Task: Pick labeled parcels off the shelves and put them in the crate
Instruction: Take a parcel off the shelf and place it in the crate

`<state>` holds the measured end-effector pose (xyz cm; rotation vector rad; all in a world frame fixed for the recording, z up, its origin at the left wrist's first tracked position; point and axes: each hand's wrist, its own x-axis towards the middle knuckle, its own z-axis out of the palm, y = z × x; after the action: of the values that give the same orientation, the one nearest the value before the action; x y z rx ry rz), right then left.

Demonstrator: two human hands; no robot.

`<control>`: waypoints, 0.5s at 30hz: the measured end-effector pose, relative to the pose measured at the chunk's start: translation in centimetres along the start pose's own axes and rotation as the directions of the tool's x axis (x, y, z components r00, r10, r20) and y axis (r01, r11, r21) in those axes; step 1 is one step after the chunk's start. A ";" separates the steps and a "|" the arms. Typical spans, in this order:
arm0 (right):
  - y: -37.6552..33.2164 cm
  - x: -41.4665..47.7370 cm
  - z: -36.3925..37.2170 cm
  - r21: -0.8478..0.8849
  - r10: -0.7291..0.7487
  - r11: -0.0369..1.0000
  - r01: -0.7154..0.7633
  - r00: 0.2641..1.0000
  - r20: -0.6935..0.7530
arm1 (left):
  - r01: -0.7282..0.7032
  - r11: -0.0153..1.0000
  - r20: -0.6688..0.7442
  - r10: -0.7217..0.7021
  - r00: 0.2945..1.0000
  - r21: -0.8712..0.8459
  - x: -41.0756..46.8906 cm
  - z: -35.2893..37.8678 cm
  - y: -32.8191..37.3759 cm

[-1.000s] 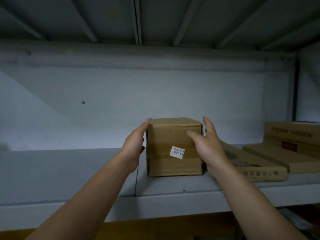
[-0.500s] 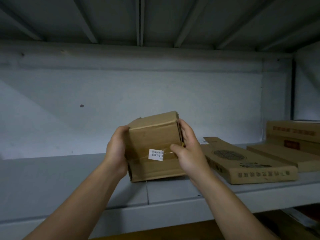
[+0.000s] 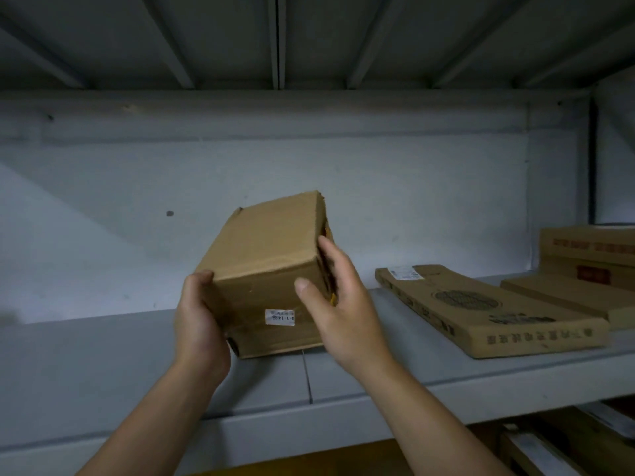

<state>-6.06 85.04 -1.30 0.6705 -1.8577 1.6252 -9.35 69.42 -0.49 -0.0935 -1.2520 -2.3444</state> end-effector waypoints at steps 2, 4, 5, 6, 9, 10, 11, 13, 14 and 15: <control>0.3 0.2 0.1 0.040 0.037 0.999 -0.034 0.996 -0.078 | -0.094 0.989 0.027 0.092 0.995 0.111 -0.4 0.0 -0.2; 0.7 0.3 0.1 0.080 0.060 0.996 -0.049 0.988 -0.140 | -0.219 0.947 0.088 0.204 0.975 0.236 -1.1 0.3 0.1; 1.0 0.3 0.2 0.085 0.063 0.995 -0.049 0.984 -0.166 | -0.274 0.923 0.130 0.247 0.960 0.269 -1.4 0.6 0.3; 1.3 0.5 0.4 0.081 0.062 0.996 -0.047 0.980 -0.190 | -0.320 0.902 0.175 0.279 0.944 0.290 -1.7 0.8 0.6; 1.8 0.8 0.2 0.093 0.094 0.993 -0.073 0.962 -0.255 | -0.406 0.860 0.303 0.315 0.899 0.310 -2.6 1.9 0.8; 1.9 0.7 0.0 0.134 0.120 0.987 -0.085 0.954 -0.274 | -0.442 0.836 0.339 0.333 0.880 0.325 -2.8 2.1 0.6; 2.0 0.8 -0.1 0.202 0.148 0.975 -0.091 0.946 -0.289 | -0.486 0.800 0.370 0.358 0.857 0.352 -3.0 2.2 0.4; 2.0 0.8 -0.8 0.378 0.213 0.923 -0.077 0.919 -0.333 | -0.578 0.702 0.445 0.397 0.803 0.416 -3.6 2.7 0.0; 1.9 1.0 -1.0 0.450 0.244 0.891 -0.068 0.906 -0.346 | -0.618 0.656 0.468 0.422 0.777 0.434 -3.8 2.8 0.0; 2.0 1.1 -1.3 0.509 0.281 0.858 -0.063 0.889 -0.362 | -0.648 0.624 0.493 0.437 0.753 0.437 -4.0 2.9 0.1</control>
<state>-8.11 86.58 -1.78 0.2966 -1.2235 2.1902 -6.22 73.20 0.13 -0.6172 -1.7596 -1.3574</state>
